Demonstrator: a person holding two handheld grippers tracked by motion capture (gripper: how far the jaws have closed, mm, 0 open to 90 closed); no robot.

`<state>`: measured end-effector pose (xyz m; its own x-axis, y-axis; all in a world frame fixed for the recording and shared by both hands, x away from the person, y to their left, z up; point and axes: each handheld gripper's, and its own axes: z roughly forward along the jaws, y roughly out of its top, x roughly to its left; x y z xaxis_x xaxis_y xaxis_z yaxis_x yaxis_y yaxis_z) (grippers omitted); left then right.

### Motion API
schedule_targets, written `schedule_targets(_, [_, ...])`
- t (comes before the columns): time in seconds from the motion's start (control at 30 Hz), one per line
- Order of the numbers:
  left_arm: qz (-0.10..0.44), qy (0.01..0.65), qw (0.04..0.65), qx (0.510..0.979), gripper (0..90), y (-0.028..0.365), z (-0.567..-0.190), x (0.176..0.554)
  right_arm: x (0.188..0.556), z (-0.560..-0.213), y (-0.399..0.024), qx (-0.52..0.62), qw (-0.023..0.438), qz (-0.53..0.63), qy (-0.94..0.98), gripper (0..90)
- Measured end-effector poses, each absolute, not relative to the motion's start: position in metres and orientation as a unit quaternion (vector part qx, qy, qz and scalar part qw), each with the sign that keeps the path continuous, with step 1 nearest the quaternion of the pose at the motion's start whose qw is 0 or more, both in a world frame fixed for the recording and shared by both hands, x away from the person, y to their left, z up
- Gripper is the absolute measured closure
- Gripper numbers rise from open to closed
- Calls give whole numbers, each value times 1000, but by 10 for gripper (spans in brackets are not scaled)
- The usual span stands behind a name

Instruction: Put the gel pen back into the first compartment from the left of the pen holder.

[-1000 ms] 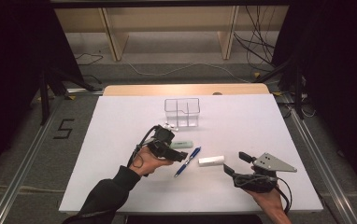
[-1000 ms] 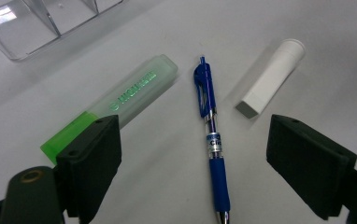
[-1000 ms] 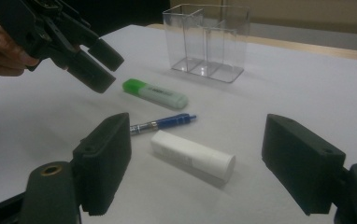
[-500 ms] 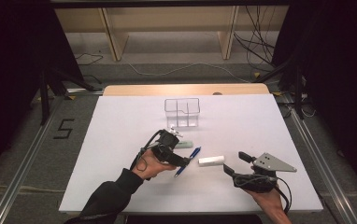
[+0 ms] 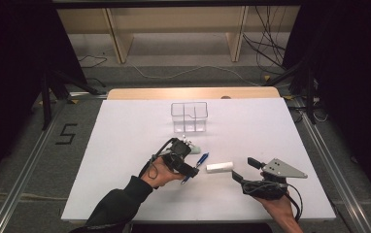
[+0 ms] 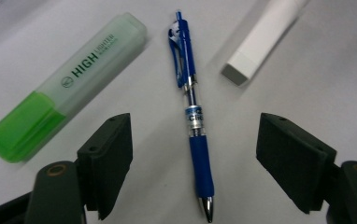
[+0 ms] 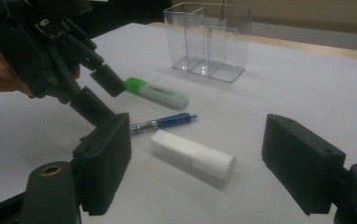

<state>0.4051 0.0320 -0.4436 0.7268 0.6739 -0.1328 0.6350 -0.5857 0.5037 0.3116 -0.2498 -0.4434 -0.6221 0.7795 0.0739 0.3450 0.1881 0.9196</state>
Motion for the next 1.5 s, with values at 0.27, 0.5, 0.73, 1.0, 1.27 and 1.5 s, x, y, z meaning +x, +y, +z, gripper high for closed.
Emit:
schedule_targets(0.27, [25,361,255,896,368,24,-452,408,311,-443,-245,372,215,508,746,250])
schedule_targets(0.5, [24,360,243,900,446,23,-455,417,311,-444,-244,373,212,505,749,250])
schedule_targets(0.73, [10,361,248,899,503,21,-457,419,313,-444,-245,373,212,506,748,250])
schedule_targets(1.0, [5,356,245,902,549,16,-457,421,312,-444,-245,372,213,505,749,250])
schedule_targets(1.27, [7,349,231,908,589,10,-462,423,312,-444,-245,375,212,505,748,250])
schedule_targets(1.5, [8,339,216,916,615,8,-463,425,312,-444,-245,371,214,506,749,250])
